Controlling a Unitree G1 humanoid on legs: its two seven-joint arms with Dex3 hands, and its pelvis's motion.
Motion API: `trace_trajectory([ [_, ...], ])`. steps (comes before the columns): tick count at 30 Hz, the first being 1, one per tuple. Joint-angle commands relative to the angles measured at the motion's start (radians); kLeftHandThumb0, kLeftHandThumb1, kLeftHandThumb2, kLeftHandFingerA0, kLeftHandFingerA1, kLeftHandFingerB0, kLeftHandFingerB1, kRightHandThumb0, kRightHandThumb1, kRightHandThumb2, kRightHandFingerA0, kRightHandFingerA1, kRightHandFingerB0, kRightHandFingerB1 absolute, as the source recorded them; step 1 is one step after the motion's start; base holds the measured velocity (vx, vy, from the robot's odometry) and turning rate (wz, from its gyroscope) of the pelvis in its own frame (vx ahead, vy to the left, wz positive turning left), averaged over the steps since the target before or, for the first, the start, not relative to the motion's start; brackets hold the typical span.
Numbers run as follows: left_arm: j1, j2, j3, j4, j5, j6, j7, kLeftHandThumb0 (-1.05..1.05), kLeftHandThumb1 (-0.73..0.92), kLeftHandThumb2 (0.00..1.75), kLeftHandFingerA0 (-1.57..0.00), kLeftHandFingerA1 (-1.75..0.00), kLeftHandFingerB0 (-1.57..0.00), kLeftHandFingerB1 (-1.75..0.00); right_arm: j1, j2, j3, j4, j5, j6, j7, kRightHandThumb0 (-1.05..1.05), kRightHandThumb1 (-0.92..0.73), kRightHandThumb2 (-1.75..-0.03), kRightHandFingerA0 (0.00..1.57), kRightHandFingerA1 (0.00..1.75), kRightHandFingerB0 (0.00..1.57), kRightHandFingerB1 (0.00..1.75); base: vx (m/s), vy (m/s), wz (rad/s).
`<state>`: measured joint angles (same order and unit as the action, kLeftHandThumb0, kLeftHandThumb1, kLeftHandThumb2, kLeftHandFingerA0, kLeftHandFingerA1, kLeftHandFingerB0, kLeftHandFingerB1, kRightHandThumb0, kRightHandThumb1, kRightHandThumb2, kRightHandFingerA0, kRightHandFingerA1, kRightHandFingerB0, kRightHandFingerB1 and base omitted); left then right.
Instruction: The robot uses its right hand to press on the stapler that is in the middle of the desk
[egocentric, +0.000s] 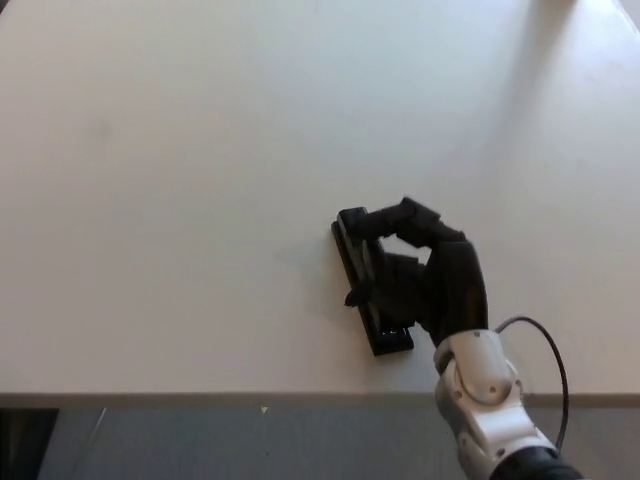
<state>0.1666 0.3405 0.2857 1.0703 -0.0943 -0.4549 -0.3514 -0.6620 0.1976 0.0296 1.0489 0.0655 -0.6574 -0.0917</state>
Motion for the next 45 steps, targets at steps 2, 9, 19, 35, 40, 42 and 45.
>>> trace_trajectory([
  [2,-0.111,0.006,0.029,-0.085,-0.078,0.003,-0.07,-0.55,0.92,1.01,-0.09,-0.43,0.0,-0.2,-0.231,-0.088,-0.072,-0.25,0.087,0.291,0.066,-0.19,-0.78,-0.72,1.26,1.2,0.76,1.1,0.0,0.0,0.0],
  [9,-0.19,0.023,0.006,-0.08,-0.018,0.06,0.022,-0.5,0.92,0.9,-0.05,-0.34,0.0,-0.18,-0.28,-0.157,-0.111,-0.502,0.145,0.384,0.11,-0.17,-0.77,-0.71,1.27,1.12,0.8,1.03,0.0,0.0,0.0],
  [19,-0.273,0.035,0.009,-0.069,-0.014,0.088,0.051,-0.55,0.92,0.9,-0.11,-0.43,0.0,-0.18,-0.265,-0.394,-0.226,-0.799,0.209,0.536,0.172,-0.07,-0.75,-0.9,1.22,1.26,0.74,1.21,0.0,0.0,0.0],
  [35,-0.33,0.069,0.009,-0.047,-0.007,0.106,0.044,-0.61,0.86,1.06,-0.05,-0.41,0.0,-0.24,0.127,-0.827,-0.739,-0.645,0.331,0.601,0.202,-0.07,-0.58,-1.08,1.25,1.17,0.85,1.11,0.0,0.0,0.0],
  [40,-0.335,0.07,0.004,-0.046,-0.006,0.125,0.035,-0.59,0.87,1.06,-0.02,-0.39,0.0,-0.25,0.306,-0.832,-0.829,-0.564,0.32,0.522,0.242,0.05,-0.71,-0.91,1.19,1.21,0.83,1.13,0.0,0.0,0.0],
  [42,-0.336,0.075,-0.002,-0.047,0.0,0.138,0.034,-0.6,0.87,1.06,-0.03,-0.39,0.0,-0.25,0.396,-0.829,-0.854,-0.503,0.299,0.487,0.246,0.03,-0.72,-0.9,1.18,1.22,0.8,1.14,0.0,0.0,0.0],
  [45,-0.336,0.076,0.0,-0.038,-0.003,0.149,0.033,-0.6,0.86,1.05,-0.03,-0.4,0.0,-0.25,0.471,-0.799,-0.876,-0.356,0.316,0.432,0.286,-0.05,-0.78,-0.82,1.13,1.34,0.66,1.2,0.0,0.0,0.0],
])
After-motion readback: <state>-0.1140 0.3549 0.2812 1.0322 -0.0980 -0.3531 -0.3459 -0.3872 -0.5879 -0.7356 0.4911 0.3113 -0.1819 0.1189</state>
